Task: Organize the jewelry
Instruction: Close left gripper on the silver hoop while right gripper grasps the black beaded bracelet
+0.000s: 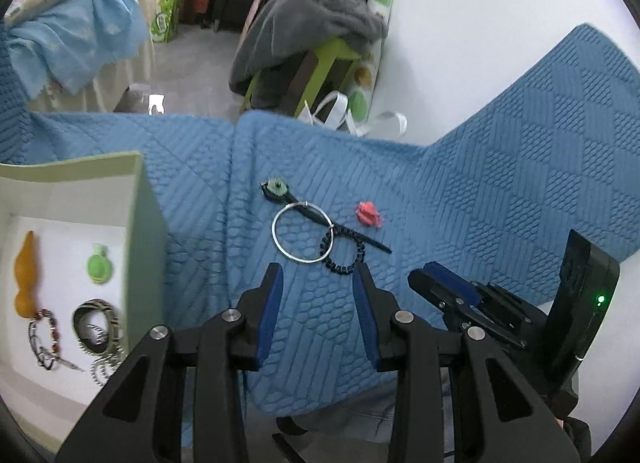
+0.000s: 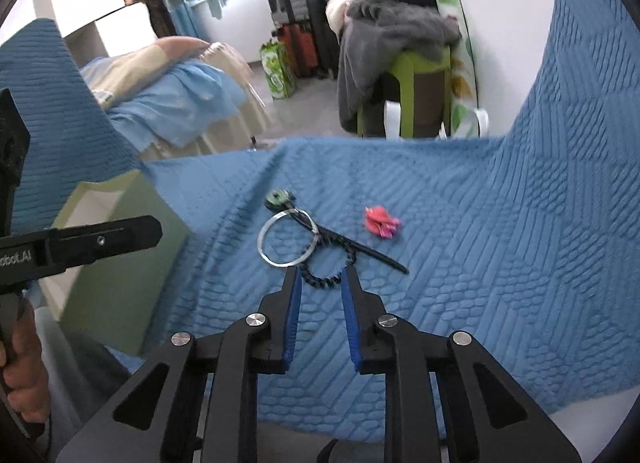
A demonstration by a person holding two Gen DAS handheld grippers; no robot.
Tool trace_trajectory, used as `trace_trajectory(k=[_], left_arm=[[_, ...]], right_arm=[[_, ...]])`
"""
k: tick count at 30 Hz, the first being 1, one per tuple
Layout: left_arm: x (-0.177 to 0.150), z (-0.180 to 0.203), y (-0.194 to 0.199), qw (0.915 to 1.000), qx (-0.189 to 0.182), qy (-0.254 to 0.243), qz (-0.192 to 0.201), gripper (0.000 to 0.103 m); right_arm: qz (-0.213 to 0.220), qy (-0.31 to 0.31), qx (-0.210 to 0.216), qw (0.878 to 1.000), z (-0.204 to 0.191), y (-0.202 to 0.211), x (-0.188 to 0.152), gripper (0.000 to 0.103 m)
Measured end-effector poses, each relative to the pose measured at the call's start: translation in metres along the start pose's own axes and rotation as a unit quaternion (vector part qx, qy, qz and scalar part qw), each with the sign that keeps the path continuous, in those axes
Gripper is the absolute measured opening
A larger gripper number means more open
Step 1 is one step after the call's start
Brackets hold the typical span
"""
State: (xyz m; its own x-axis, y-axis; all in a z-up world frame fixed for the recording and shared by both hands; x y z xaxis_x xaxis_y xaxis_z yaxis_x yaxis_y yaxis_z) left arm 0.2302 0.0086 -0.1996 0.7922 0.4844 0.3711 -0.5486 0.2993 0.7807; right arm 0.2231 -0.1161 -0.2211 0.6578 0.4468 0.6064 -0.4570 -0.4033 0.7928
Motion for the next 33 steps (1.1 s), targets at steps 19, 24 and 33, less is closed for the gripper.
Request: trace_trajectory(k=[19, 24, 33], left_arm=[[0.012, 0.006, -0.098, 0.9973, 0.062, 0.000, -0.039, 0.078], [0.015, 0.007, -0.108, 0.9963, 0.078, -0.013, -0.035, 0.079], [0.013, 0.006, -0.124, 0.9936, 0.100, -0.037, -0.037, 0.079]], right_arm=[[-0.044, 0.035, 0.022, 0.998, 0.019, -0.079, -0.005, 0.015], [-0.050, 0.054, 0.016, 0.997, 0.016, -0.083, -0.008, 0.007], [-0.057, 0.022, 0.015, 0.998, 0.031, -0.073, -0.014, 0.003]])
Point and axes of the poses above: each gripper's, at about its wrist camera, not at the fingertips, and y roughly against the way its jaws point, z to its right, x to its top, the point moved 6 cm from there along -y, roughly the way its jaws point, and after that the axes turned 13 degrees about y, right-handed, at the moved point
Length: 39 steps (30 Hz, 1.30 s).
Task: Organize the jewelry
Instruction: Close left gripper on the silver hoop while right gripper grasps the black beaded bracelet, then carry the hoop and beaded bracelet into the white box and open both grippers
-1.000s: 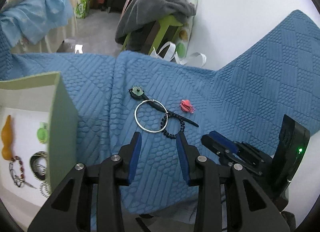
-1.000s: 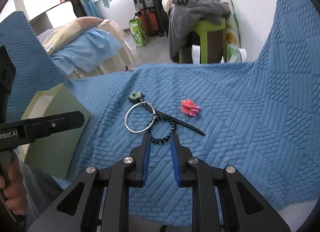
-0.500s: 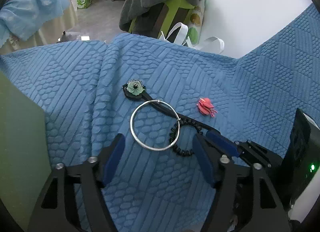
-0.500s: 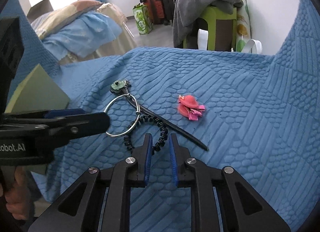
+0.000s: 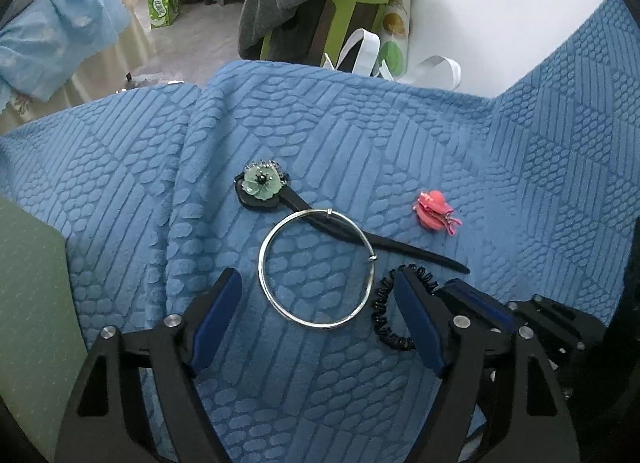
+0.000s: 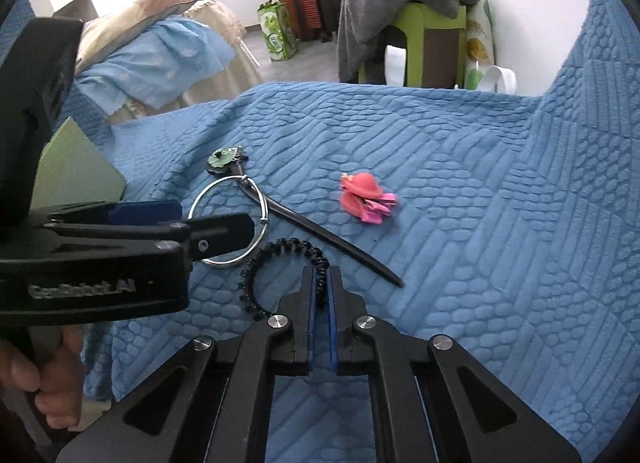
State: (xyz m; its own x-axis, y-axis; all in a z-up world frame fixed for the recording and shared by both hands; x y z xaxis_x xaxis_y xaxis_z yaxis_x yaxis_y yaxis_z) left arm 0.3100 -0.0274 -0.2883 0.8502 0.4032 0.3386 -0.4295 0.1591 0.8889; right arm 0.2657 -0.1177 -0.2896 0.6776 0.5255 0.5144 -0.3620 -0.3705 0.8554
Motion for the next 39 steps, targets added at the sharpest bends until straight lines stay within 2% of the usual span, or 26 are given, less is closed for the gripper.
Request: trace_trajectory(k=[8, 15, 17, 19, 20, 21, 23, 31, 34, 39], left_arm=[[-0.001, 0.010, -0.008, 0.9987, 0.029, -0.038, 0.017, 0.078], [0.003, 0.015, -0.017, 0.9967, 0.055, -0.048, 0.034, 0.077], [0.002, 0.018, -0.019, 0.9944, 0.074, -0.063, 0.043, 0.069], [0.000, 0.021, -0.020, 0.9925, 0.082, -0.077, 0.048, 0.067], [0.000, 0.021, -0.020, 0.9924, 0.080, -0.080, 0.048, 0.067], [0.000, 0.021, -0.020, 0.9925, 0.078, -0.082, 0.047, 0.067], [0.000, 0.020, -0.019, 0.9924, 0.078, -0.084, 0.045, 0.067], [0.001, 0.009, -0.010, 0.9968, 0.057, -0.047, 0.033, 0.067], [0.000, 0.005, -0.003, 0.9983, 0.041, -0.031, 0.028, 0.067], [-0.002, 0.000, 0.015, 0.9990, 0.025, -0.020, 0.032, 0.067]], right_arm=[[-0.003, -0.007, -0.008, 1.000, 0.006, 0.007, -0.006, 0.003], [0.009, -0.004, 0.010, 1.000, 0.000, 0.008, -0.004, 0.004], [0.010, 0.007, 0.005, 1.000, -0.003, 0.008, -0.002, 0.005], [0.010, 0.009, 0.010, 1.000, -0.005, 0.006, -0.001, 0.006], [0.009, 0.007, 0.013, 1.000, -0.004, 0.005, -0.001, 0.010], [0.006, 0.003, 0.016, 1.000, -0.004, 0.004, -0.001, 0.018], [0.001, -0.005, 0.026, 1.000, -0.002, 0.001, -0.003, 0.023], [-0.001, 0.016, 0.003, 1.000, -0.004, -0.008, 0.000, 0.022], [-0.006, 0.046, -0.026, 0.999, -0.009, -0.011, 0.000, 0.009], [-0.013, 0.024, -0.014, 1.000, -0.006, -0.009, -0.002, 0.006]])
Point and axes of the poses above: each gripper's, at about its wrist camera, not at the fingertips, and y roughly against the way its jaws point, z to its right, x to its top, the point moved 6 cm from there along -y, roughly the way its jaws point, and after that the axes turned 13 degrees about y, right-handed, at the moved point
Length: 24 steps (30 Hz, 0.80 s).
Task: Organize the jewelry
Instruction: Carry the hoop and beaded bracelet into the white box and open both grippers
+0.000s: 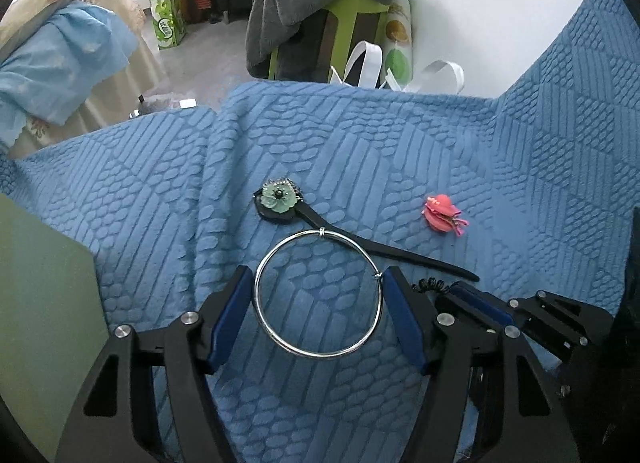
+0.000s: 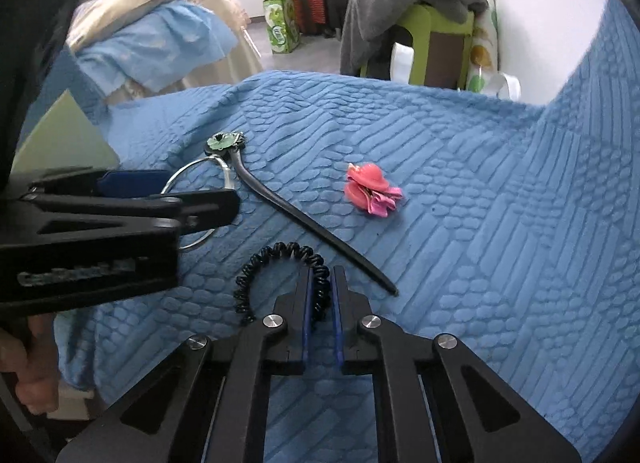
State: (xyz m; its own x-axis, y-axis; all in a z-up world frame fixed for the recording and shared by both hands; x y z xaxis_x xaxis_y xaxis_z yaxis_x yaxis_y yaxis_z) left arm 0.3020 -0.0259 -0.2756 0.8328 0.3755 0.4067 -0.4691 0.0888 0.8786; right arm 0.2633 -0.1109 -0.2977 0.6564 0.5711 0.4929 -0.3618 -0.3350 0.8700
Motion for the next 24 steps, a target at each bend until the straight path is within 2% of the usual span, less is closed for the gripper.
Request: trace_trajectory(k=[10, 17, 24], left_arm=[[0.009, -0.009, 0.045, 0.9996, -0.021, 0.014, 0.010, 0.067], [0.026, -0.019, 0.092, 0.9988, -0.024, 0.014, 0.039, 0.067], [0.042, -0.039, 0.138, 0.9970, -0.025, 0.021, 0.070, 0.067]], right_arm=[[0.035, -0.024, -0.007, 0.999, 0.003, 0.039, 0.019, 0.006], [0.050, -0.021, -0.020, 0.998, -0.001, 0.063, 0.043, 0.007], [0.075, -0.023, -0.016, 0.997, -0.011, 0.090, 0.071, 0.007]])
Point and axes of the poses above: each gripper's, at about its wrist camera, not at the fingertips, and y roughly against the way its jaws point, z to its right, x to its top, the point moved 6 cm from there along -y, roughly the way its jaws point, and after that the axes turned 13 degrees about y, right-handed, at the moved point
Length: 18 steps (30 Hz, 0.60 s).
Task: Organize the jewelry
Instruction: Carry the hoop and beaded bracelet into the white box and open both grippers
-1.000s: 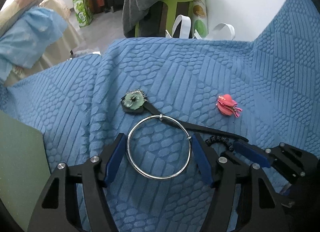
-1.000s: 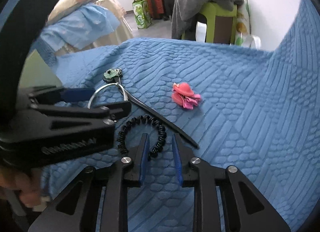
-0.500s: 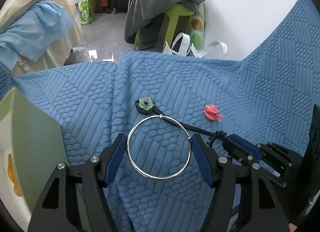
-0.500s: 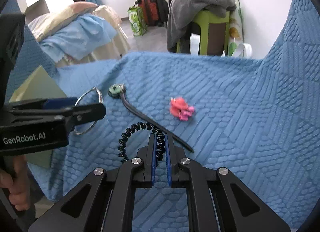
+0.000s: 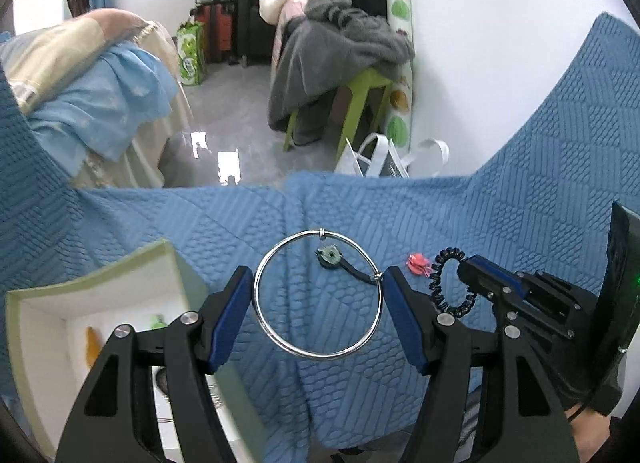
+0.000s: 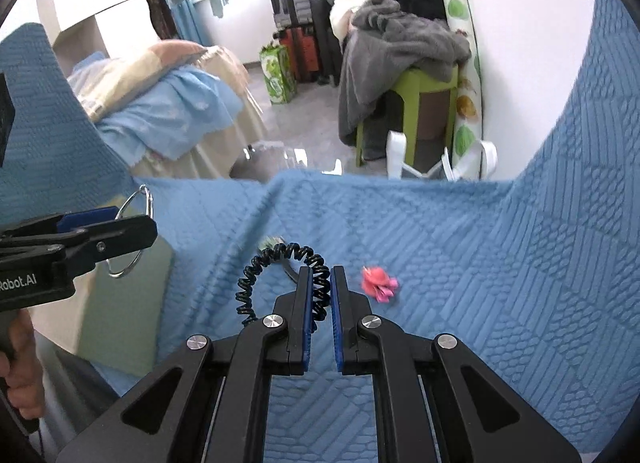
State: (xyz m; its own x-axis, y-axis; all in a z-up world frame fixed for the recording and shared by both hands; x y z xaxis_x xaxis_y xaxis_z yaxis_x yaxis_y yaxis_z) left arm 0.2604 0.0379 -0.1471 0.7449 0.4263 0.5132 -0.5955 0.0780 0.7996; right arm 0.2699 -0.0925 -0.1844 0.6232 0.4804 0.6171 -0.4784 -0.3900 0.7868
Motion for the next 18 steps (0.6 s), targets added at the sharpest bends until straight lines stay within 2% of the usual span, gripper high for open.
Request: trace_trajectory(k=[3, 11, 18], left_arm=[[0.010, -0.010, 0.025, 0.9995, 0.027, -0.002, 0.015, 0.067], [0.028, -0.042, 0.087, 0.9983, 0.023, 0.021, 0.050, 0.067], [0.030, -0.088, 0.108, 0.9972, 0.034, 0.034, 0.057, 0.067]], right_arm=[[0.016, 0.006, 0.004, 1.000, -0.011, 0.014, 0.019, 0.007], [0.059, 0.023, 0.031, 0.998, -0.058, 0.052, 0.067, 0.007], [0.072, 0.048, 0.064, 0.994, -0.113, 0.065, 0.092, 0.007]])
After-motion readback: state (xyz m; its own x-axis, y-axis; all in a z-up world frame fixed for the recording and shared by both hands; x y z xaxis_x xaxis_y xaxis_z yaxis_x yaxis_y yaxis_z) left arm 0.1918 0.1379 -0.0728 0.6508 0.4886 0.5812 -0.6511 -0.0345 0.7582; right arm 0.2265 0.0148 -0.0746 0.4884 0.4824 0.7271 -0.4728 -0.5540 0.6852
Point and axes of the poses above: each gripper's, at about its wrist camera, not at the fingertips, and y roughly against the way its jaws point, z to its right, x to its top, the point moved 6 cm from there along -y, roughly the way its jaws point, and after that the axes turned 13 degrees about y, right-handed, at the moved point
